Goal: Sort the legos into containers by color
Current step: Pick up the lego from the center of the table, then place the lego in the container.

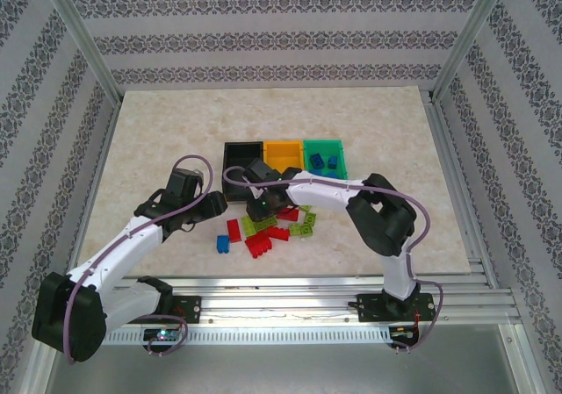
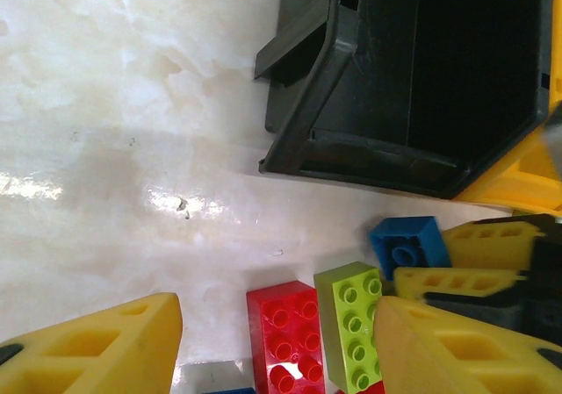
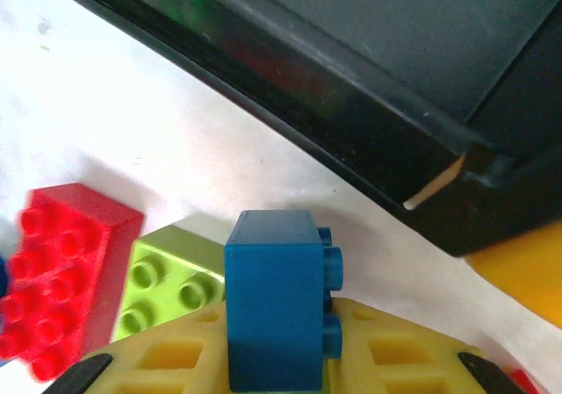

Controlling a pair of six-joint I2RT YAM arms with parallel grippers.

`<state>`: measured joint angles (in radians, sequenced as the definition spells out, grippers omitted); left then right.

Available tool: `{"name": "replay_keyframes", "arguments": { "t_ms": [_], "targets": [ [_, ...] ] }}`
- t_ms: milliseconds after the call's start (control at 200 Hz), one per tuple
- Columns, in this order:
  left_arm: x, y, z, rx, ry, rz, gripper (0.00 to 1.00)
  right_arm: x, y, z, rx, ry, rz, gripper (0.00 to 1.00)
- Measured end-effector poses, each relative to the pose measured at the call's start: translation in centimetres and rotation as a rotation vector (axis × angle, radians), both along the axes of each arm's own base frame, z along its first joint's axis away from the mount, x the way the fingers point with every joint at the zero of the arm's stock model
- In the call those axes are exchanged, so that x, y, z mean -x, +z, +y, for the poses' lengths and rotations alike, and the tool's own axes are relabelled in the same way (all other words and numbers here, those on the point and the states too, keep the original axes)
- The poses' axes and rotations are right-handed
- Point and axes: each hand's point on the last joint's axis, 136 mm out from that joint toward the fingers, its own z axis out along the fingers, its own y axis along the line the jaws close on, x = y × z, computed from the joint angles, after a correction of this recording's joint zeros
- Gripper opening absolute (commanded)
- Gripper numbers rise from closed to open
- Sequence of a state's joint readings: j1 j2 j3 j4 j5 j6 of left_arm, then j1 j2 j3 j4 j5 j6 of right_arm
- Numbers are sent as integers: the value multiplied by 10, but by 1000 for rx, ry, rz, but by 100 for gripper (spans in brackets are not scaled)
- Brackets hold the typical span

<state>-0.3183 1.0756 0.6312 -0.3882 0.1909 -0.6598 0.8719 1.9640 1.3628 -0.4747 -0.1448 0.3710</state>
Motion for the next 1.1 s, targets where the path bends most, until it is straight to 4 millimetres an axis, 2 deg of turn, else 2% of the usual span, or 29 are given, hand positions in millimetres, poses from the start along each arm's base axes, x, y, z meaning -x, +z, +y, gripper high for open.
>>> {"name": "replay_keyframes", "arguments": {
  "t_ms": [105,190,265,370,600,749,839,944,1104],
  "targets": [
    [3,-1,1,-3,-1,9,60,-3,31,-7,-53,-21,-44,27],
    [5,-2,1,-4,-1,14,60,-11,57,-19,-108,-64,-85,27],
    [6,-4,1,-2,-4,21,60,-24,74,-39,-147,-120,-121,27],
    [10,-7,0,1,-10,37,60,-41,82,-73,-156,-212,-152,27],
    [23,-27,0,-22,-43,137,60,-78,70,-161,-120,-456,-171,27],
    [34,-32,4,-41,-49,188,61,-104,59,-201,-102,-576,-167,29],
    [40,-33,6,-50,-48,214,61,-116,47,-211,-79,-605,-149,31],
    [46,-33,5,-45,-56,243,61,-134,38,-210,-62,-604,-142,33],
    [56,-36,5,-44,-62,287,61,-154,36,-215,-59,-607,-152,37]
  ]
}}
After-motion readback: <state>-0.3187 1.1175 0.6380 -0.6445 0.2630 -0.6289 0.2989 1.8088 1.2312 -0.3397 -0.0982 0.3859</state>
